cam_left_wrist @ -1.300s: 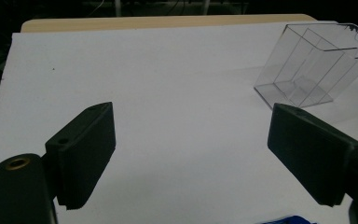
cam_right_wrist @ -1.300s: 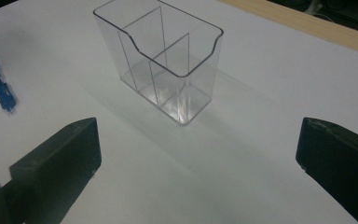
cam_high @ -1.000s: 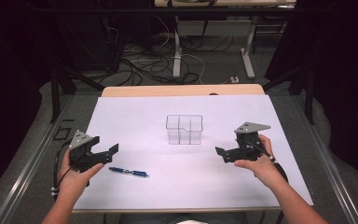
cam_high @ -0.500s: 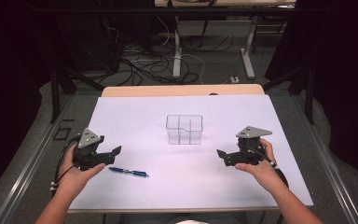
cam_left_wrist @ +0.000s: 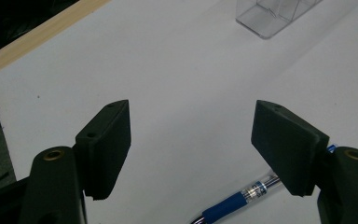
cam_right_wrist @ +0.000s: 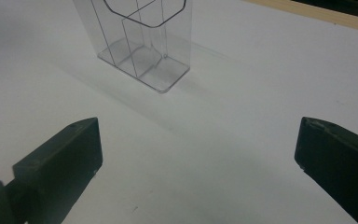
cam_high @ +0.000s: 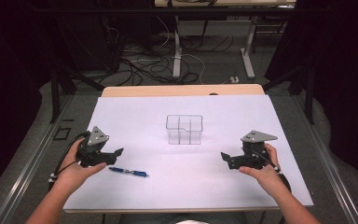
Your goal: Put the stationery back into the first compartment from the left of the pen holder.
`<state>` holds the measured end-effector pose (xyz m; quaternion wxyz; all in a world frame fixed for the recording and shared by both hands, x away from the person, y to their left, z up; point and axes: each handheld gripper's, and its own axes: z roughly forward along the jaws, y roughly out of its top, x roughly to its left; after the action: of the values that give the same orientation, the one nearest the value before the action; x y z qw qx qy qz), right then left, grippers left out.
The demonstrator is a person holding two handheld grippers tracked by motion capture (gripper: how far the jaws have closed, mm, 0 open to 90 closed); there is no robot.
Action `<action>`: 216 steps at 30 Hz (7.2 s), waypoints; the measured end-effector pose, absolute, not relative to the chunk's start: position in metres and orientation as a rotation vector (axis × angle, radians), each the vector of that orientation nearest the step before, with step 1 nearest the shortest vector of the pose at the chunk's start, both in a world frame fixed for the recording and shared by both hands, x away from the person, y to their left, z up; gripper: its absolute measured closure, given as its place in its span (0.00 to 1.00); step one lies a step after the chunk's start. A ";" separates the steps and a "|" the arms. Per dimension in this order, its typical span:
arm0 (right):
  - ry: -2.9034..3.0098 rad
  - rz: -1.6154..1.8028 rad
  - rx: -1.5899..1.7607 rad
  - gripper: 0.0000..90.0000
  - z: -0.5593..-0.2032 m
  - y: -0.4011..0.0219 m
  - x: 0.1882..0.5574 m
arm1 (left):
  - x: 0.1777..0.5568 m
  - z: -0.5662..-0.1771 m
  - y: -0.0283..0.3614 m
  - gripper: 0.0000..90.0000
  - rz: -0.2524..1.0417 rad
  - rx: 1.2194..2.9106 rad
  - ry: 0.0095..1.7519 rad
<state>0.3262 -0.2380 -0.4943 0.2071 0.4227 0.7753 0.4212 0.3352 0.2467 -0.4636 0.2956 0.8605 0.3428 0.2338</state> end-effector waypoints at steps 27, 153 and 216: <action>2.163 1.185 1.182 0.04 -0.501 -0.245 0.328 | 0.336 -0.474 0.227 0.50 0.607 2.726 0.467; 2.264 1.121 1.150 0.00 -0.513 -0.242 0.329 | 0.319 -0.498 0.187 0.88 0.686 2.946 -0.128; 2.343 1.146 1.219 0.00 -0.500 -0.228 0.338 | 0.275 -0.460 0.140 0.88 1.955 2.425 -1.063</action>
<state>0.3383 -0.2283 -0.5001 0.1310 0.4197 0.8068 0.3946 0.2754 0.1402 -0.4599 -0.0748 0.7347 -0.3220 0.5924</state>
